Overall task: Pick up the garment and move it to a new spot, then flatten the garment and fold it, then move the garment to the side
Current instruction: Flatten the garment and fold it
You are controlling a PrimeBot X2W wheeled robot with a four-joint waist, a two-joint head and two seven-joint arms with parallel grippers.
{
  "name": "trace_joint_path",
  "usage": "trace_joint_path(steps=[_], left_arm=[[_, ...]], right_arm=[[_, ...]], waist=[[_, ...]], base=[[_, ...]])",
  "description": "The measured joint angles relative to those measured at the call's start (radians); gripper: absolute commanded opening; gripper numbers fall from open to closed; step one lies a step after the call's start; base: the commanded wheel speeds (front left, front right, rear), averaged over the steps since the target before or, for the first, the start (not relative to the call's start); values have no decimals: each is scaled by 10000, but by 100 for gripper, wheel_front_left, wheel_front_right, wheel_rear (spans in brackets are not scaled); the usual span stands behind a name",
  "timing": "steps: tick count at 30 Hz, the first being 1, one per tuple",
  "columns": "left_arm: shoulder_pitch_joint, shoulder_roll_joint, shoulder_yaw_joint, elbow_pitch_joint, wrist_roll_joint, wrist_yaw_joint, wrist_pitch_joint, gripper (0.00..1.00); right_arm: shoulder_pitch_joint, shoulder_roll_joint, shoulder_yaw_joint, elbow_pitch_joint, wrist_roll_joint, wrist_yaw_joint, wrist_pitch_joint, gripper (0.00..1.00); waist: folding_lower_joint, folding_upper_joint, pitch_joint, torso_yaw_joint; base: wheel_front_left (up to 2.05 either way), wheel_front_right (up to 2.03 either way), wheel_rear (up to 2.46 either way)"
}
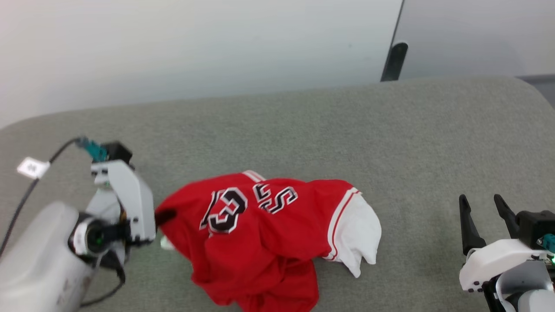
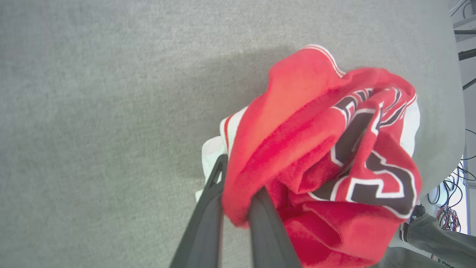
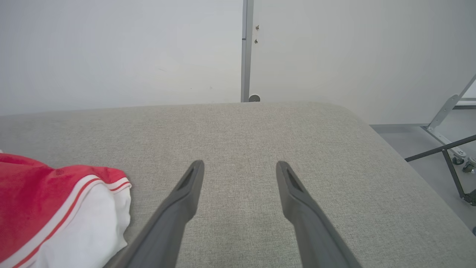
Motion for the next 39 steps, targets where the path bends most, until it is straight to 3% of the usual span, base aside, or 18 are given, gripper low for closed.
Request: trace_joint_path(steps=[7,19,20,21,22,30,34,39], left_arm=[[1261,82,-140,-65,-303,548,449,0],[2628,-403,-408,-151,-752,911,593,0],[2624,-397,-370,-167,-761,984,543,12],[2608,-372,-337,-198,-731,1018,456,48],[2569,-334,-261,-215,-681,1085,320,100],[1875,12,245,-857,-416,1057,-418,100],[1711,178,453,-1313,-196,665,-1085,100],[1502,178,589,-1595,288,-290,-2460,100]], right_arm=[[225,0,-27,-125,-36,0,171,100],[359,-2,-17,-224,-54,0,351,100],[362,-2,-17,-238,-54,0,360,100],[368,-4,-19,-247,-54,0,360,100],[369,-2,-4,-259,-54,0,362,100],[397,-2,77,-439,6,0,69,100],[446,-21,219,-474,36,0,-196,100],[635,-46,445,-441,105,0,-420,100]], waist=[[0,0,-362,316],[0,0,-568,583],[0,0,-566,595],[0,0,-564,606],[0,0,-559,609],[0,0,-570,555],[0,0,-649,489],[0,0,-685,466]], base=[[0,0,0],[0,0,0],[0,0,0],[0,0,0],[0,0,0],[0,0,0],[0,0,0],[0,0,0]])
